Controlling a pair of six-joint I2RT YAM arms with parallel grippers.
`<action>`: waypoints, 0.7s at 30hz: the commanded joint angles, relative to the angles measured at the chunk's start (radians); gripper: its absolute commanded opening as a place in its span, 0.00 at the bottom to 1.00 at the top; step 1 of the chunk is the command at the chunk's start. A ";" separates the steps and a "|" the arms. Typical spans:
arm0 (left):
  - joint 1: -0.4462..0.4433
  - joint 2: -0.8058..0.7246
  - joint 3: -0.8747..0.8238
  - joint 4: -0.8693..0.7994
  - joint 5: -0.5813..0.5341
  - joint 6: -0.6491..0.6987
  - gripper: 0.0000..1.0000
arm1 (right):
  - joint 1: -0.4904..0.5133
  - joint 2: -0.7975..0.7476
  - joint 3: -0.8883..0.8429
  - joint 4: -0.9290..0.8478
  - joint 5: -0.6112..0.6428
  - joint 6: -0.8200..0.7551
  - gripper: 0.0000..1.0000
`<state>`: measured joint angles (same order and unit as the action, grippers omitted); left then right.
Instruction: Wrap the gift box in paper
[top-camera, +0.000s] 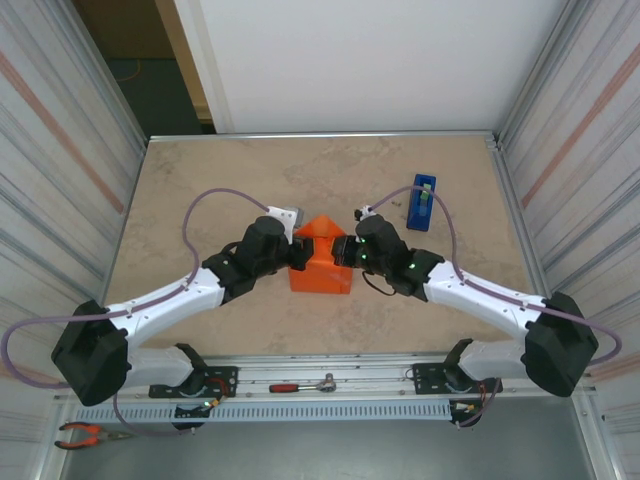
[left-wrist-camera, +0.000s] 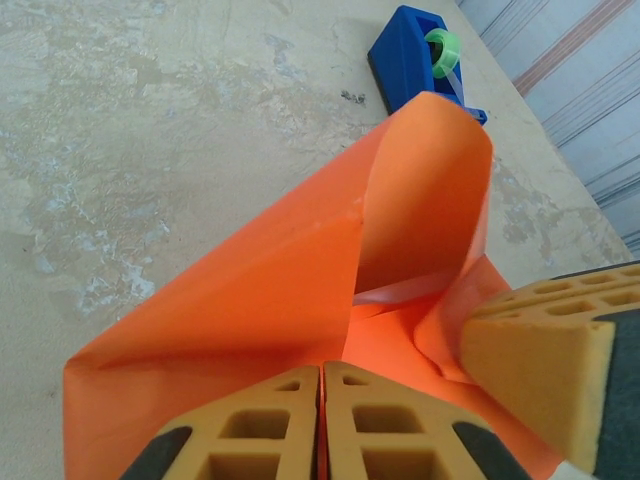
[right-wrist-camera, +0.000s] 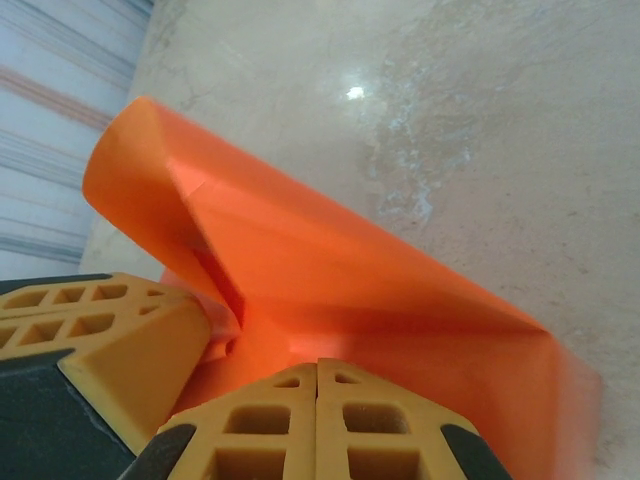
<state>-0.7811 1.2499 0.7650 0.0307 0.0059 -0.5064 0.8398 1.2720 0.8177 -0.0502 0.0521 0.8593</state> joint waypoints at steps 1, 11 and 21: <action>-0.013 0.027 -0.001 -0.042 0.031 -0.036 0.13 | 0.025 0.059 0.015 -0.021 -0.017 -0.009 0.00; -0.030 0.026 -0.030 -0.030 0.008 -0.055 0.17 | 0.012 0.041 0.076 -0.061 -0.041 -0.026 0.00; -0.032 0.034 -0.038 -0.026 0.000 -0.061 0.16 | -0.096 -0.151 0.044 -0.136 -0.057 -0.056 0.00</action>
<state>-0.7990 1.2541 0.7589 0.0608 -0.0025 -0.5480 0.7681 1.1812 0.8669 -0.1455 0.0093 0.8326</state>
